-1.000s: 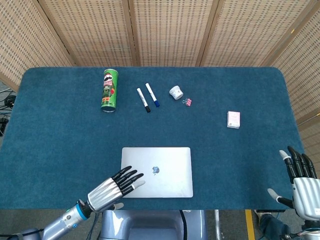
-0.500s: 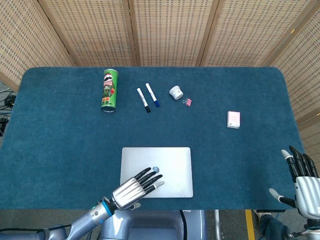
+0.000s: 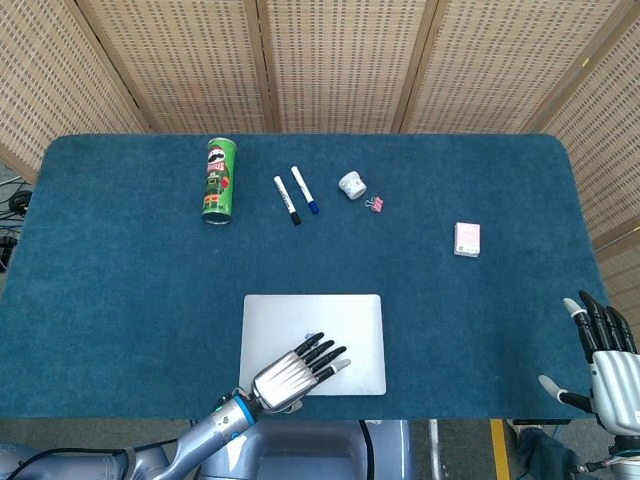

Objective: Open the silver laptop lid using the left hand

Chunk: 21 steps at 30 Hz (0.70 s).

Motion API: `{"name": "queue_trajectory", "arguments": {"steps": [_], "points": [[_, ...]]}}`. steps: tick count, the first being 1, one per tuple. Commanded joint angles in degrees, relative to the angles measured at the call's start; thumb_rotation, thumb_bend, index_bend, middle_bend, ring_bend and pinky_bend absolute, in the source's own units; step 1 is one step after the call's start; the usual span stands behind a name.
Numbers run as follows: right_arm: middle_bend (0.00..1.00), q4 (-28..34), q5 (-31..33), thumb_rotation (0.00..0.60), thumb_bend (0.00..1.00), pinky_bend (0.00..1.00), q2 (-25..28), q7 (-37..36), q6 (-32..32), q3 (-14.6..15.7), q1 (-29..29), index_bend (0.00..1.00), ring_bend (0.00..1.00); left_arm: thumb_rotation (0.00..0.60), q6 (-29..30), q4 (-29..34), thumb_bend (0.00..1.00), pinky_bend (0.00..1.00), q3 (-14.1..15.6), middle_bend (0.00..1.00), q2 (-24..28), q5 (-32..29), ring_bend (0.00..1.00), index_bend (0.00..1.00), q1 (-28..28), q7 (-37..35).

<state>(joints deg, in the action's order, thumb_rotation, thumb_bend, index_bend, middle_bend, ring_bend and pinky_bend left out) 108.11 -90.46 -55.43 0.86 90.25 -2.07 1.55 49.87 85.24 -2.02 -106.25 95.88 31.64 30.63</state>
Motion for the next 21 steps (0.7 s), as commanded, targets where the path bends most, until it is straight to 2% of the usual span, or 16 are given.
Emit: {"name": "queue_trajectory", "arguments": {"steps": [1,14,18,21], "points": [[0.0,0.0,0.0,0.6,0.09,0.0,0.0,0.1,-0.1,0.0,-0.1,0.0,0.0,0.6,-0.2,-0.8,0.01,0.0,0.2,0.0,-0.9,-0.8,0.0,0.0,0.5,0.4],[0.0,-0.1,0.8,0.6,0.09,0.0,0.1,-0.6,-0.6,-0.2,-0.3,0.0,0.0,0.6,0.0,-4.2,0.07,0.0,-0.4,0.0,-4.2,-3.7,0.0,0.0,2.4,1.6],[0.0,-0.1,1.0,0.6,0.09,0.0,0.1,-0.8,-0.6,-0.2,-0.3,0.0,0.0,0.6,0.3,-4.5,0.16,0.0,-0.2,0.0,-4.5,-4.2,0.0,0.0,2.9,1.7],[0.0,-0.2,1.1,0.6,0.09,0.0,0.2,-1.0,-0.6,-0.2,-0.3,0.0,0.0,0.6,0.6,-4.5,0.29,0.0,0.0,0.0,-4.6,-4.6,0.0,0.0,3.2,2.0]]}}
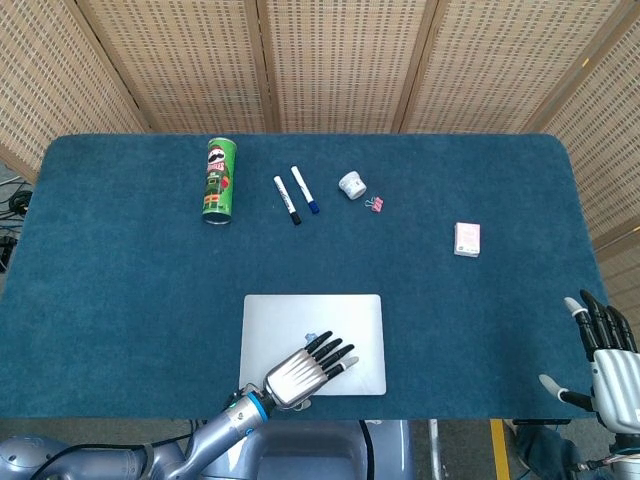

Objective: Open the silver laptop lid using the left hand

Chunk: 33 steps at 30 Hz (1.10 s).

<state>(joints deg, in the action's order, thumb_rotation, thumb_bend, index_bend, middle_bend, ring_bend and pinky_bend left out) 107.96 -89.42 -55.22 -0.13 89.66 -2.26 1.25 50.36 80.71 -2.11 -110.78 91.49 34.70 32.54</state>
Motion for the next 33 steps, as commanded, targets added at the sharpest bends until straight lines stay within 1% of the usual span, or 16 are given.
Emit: {"name": "queue_trajectory", "arguments": {"steps": [1,3,9,13,15,23,30,33], "points": [[0.0,0.0,0.0,0.6,0.09,0.0,0.0,-0.1,0.0,0.0,0.0,0.0,0.0,0.6,0.2,0.1,0.33,0.0,0.2,0.0,0.0,-0.3,0.0,0.0,0.2,0.1],[0.0,0.0,0.0,0.6,0.09,0.0,0.1,-0.2,0.0,0.0,0.0,0.0,0.0,0.6,0.4,0.2,0.35,0.0,0.2,0.0,0.2,-0.5,0.0,0.0,0.4,0.5],[0.0,0.0,-0.1,0.6,0.09,0.0,0.1,-0.3,-0.1,0.1,0.0,0.0,0.0,0.6,1.0,0.5,0.36,0.0,0.3,0.0,0.4,-1.3,0.0,0.0,0.7,1.3],[0.0,0.0,0.0,0.6,0.09,0.0,0.1,-0.4,-0.1,0.1,0.0,0.0,0.0,0.6,1.4,0.7,0.41,0.0,0.4,0.0,0.3,-1.7,0.0,0.0,0.9,1.5],[0.0,-0.1,0.2,0.6,0.09,0.0,0.1,-0.6,-0.1,0.1,0.0,0.0,0.0,0.6,1.6,0.8,0.43,0.0,0.5,0.0,0.5,-1.8,0.0,0.0,1.1,1.8],[0.0,-0.1,0.1,0.6,0.09,0.0,0.2,-0.8,-0.2,0.1,-0.1,0.0,0.0,0.6,2.6,1.6,0.44,0.0,0.2,0.0,1.0,-1.8,0.0,0.0,1.4,2.7],[0.0,0.2,-0.6,0.6,0.1,0.0,0.4,-1.6,-0.8,0.7,-0.2,0.0,0.0,0.6,5.0,2.8,0.44,0.0,-1.9,0.0,1.3,-2.6,0.0,0.0,1.6,4.9],[0.03,-0.3,-2.3,0.6,0.13,0.0,1.0,-3.1,-2.0,1.7,-0.6,0.04,0.0,0.6,5.5,3.9,0.44,0.0,-3.1,0.0,1.7,-3.8,0.0,0.0,1.9,6.0]]}}
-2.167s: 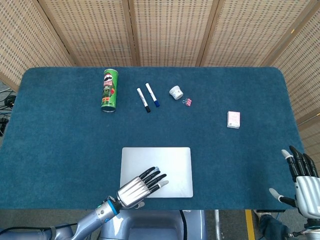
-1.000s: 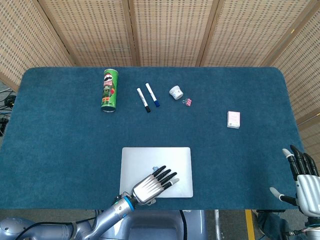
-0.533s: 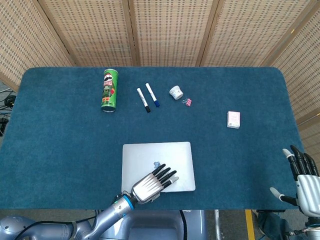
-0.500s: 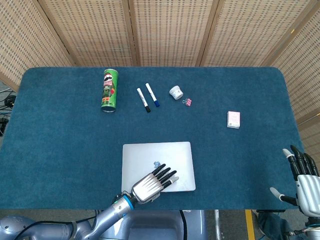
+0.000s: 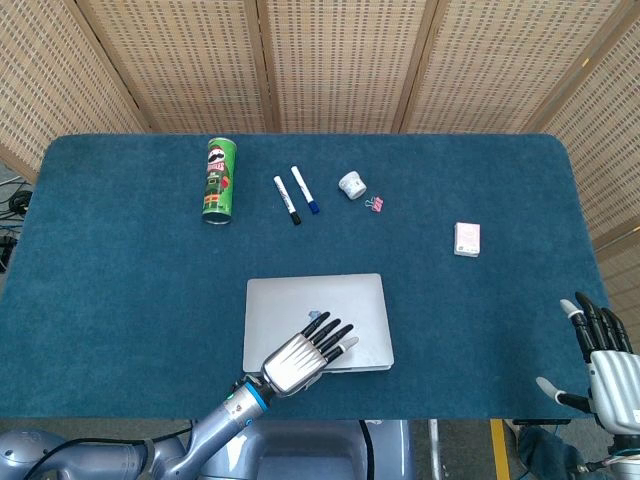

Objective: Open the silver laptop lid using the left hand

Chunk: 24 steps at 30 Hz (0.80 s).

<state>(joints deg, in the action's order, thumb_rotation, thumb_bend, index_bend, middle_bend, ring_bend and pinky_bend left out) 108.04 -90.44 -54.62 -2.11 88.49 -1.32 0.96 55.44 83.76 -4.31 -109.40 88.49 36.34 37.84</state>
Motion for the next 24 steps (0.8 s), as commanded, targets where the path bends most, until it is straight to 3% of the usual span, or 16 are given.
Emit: {"name": "queue_trajectory", "arguments": {"steps": [1,6,13,20,24], "points": [[0.06,-0.6,-1.9,0.6,0.15,0.0,0.4,-1.5,-1.0,1.0,-0.4,0.07,0.0,0.6,0.4,1.0,0.44,0.0,-1.2,0.0,0.4,-1.0,0.0,0.0,0.4,0.8],[0.16,-5.4,-8.6,0.6,0.31,0.08,-2.0,-3.8,-2.8,4.0,-1.5,0.16,0.01,0.6,0.5,2.1,0.44,0.0,-3.5,0.0,0.9,-2.6,0.0,0.0,1.4,0.9],[0.24,-12.0,-16.5,0.6,0.57,0.22,-8.8,-3.1,-3.9,6.3,-3.5,0.25,0.12,0.6,0.8,2.3,0.44,0.0,-5.5,0.0,0.6,-4.6,0.0,0.0,3.0,1.1],[0.25,-15.7,-22.0,0.6,0.73,0.24,-14.2,-0.9,-8.5,6.9,-8.0,0.26,0.13,0.6,0.6,1.5,0.44,0.0,-6.4,0.0,0.5,-6.3,0.0,0.0,3.9,0.9],[0.25,-17.3,-22.1,0.6,0.83,0.24,-17.1,-2.0,-12.5,6.7,-11.0,0.26,0.13,0.6,0.9,1.2,0.45,0.0,-6.2,0.0,0.9,-6.5,0.0,0.0,4.2,0.7]]}}
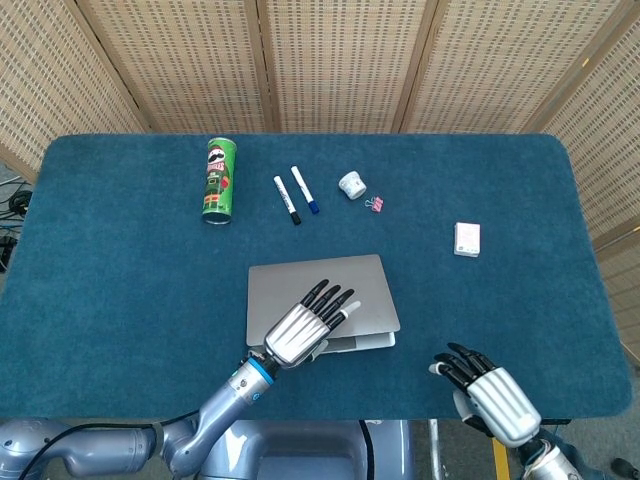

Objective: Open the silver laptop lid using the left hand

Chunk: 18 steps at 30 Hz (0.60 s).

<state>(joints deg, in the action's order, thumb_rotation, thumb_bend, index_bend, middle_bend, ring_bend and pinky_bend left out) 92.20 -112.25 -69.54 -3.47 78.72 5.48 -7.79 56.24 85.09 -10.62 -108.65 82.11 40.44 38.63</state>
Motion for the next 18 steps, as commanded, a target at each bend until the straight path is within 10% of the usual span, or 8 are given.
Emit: {"name": "queue_trajectory", "arguments": {"steps": [1,18], "points": [[0.25,-1.7,0.1,0.6,0.85,0.24,-2.7,-1.0,-3.6,-0.2,-2.9,0.26,0.13,0.6,0.2,-0.1,0.45,0.0,0.1,0.0,0.3,-0.2,0.0,0.0,0.1,-0.2],[0.22,3.8,22.5,0.6,0.91,0.24,-11.3,9.6,-21.6,-7.1,-9.7,0.26,0.13,0.6,1.2,0.0,0.45,0.0,0.3,0.0,1.8,-1.8,0.0,0.0,1.5,-1.5]]}}
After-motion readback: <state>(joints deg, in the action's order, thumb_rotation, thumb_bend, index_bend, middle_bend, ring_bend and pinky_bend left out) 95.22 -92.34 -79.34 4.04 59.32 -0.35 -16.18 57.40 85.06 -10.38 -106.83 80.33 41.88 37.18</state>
